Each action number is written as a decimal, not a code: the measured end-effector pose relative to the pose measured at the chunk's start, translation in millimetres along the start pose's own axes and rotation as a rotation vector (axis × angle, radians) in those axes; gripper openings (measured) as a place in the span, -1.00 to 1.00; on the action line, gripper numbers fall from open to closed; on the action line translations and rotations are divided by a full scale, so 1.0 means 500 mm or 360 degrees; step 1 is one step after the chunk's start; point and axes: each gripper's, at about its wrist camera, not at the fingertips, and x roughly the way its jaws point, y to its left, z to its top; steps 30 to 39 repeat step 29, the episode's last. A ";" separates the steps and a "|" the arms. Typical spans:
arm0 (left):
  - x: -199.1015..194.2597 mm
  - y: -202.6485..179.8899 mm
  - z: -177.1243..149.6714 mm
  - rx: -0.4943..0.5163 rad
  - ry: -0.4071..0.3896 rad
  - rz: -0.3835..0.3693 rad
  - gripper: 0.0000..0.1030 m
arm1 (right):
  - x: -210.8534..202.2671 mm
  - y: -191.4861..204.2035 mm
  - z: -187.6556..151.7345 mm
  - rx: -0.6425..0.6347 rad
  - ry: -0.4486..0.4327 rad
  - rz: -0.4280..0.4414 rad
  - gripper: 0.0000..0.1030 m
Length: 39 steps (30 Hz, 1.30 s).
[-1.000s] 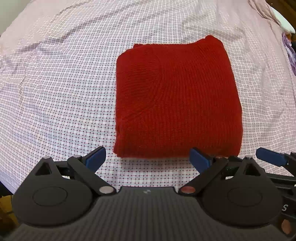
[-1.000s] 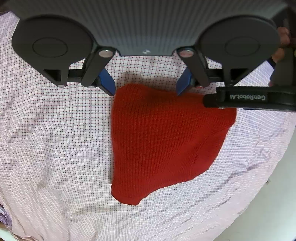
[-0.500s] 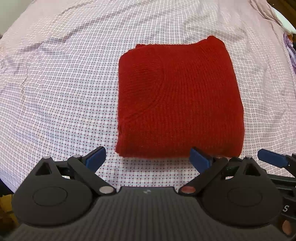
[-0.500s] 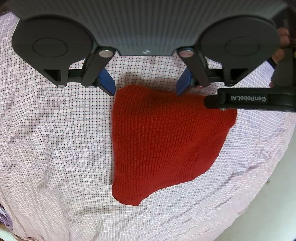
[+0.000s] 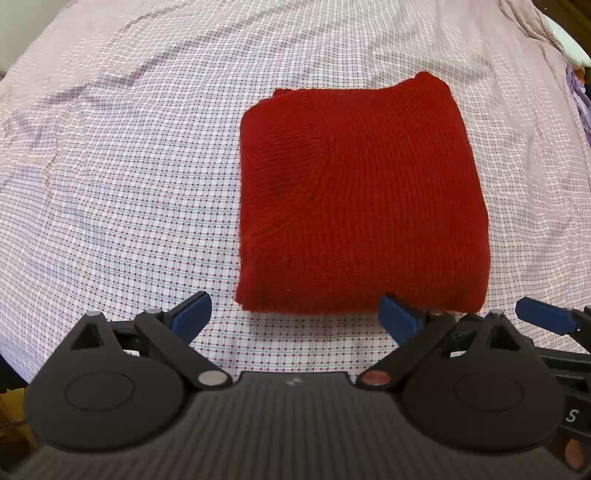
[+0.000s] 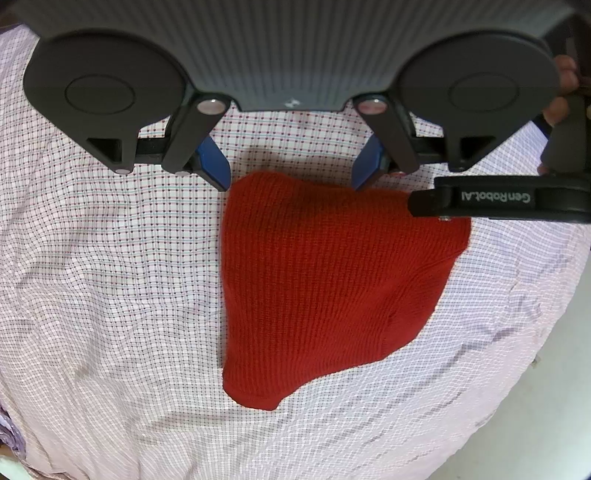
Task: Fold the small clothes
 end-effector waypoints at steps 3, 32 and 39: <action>0.000 0.000 0.000 -0.0001 -0.0001 0.0002 0.92 | 0.000 0.000 0.000 -0.0003 0.0000 0.0003 0.44; 0.010 0.000 -0.001 -0.0052 0.0038 0.0003 0.92 | 0.007 0.000 -0.001 -0.0001 0.0002 0.0002 0.44; 0.010 0.000 -0.001 -0.0052 0.0038 0.0003 0.92 | 0.007 0.000 -0.001 -0.0001 0.0002 0.0002 0.44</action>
